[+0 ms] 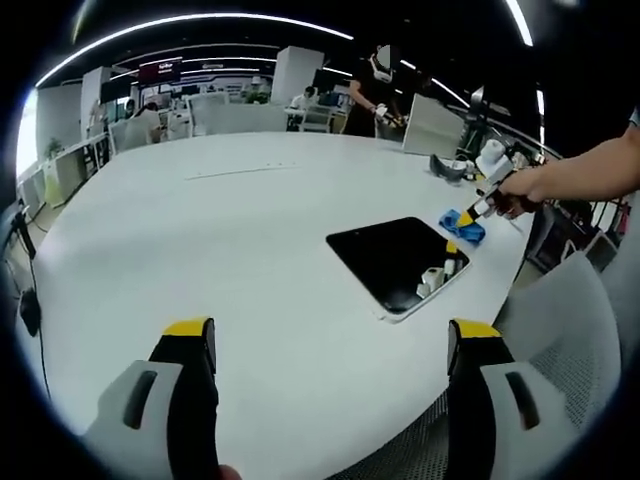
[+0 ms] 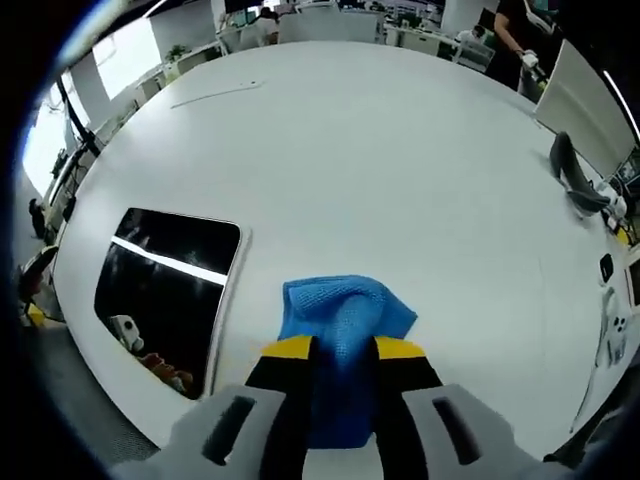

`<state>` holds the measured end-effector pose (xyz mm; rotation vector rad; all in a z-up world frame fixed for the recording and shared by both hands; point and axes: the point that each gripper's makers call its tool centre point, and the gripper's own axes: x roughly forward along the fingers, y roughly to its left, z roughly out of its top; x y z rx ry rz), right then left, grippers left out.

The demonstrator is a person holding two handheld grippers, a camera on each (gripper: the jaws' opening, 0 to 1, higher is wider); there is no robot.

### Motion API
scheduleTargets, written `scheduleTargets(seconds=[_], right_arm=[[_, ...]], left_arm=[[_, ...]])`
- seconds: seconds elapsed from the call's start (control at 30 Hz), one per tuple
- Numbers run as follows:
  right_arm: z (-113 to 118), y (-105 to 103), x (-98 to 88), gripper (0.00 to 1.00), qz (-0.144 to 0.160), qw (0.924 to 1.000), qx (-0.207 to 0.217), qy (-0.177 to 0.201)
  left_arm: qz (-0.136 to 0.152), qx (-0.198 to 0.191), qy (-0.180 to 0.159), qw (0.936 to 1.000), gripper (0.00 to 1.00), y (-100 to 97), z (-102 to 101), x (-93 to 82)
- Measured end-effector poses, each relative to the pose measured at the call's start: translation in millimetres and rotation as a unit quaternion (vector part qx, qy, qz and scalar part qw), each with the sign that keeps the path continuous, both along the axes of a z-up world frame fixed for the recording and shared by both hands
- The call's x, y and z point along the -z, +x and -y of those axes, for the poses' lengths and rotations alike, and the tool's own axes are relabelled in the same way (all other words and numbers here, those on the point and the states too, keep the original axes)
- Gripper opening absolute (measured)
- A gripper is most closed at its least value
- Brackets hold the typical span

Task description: Wipe the mirror surface with the cleaning cloth until all visible marks leave the cleaned area.

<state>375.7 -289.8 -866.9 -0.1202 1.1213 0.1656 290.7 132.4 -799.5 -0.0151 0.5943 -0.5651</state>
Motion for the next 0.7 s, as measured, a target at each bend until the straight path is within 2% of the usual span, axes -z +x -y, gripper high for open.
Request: scheduleTargets(seconds=[0.2, 0.33, 0.5, 0.6, 0.7], right_arm=[[-1, 0, 5.3, 0.15, 0.005, 0.9999, 0.002, 0.011], [-6, -2, 6.8, 0.15, 0.000, 0.9998, -0.016, 0.010], [-9, 1, 4.2, 0.23, -0.006, 0.9998, -0.013, 0.017], [-12, 2, 4.2, 0.17, -0.004, 0.9997, -0.022, 0.006], [-12, 1, 11.9, 0.14, -0.010, 0.9997, -0.021, -0.003]], left_arm=[[-0.003, -0.002, -0.003, 1.0000, 0.95, -1.1, 0, 0.4], [-0.008, 0.002, 0.000, 1.0000, 0.95, -3.0, 1, 2.6], [-0.010, 0.002, 0.000, 0.9999, 0.95, -3.6, 1, 2.3], [-0.010, 0.003, -0.003, 0.9999, 0.95, -2.9, 1, 2.0], [-0.012, 0.001, -0.008, 0.9999, 0.94, -2.1, 0, 2.3]])
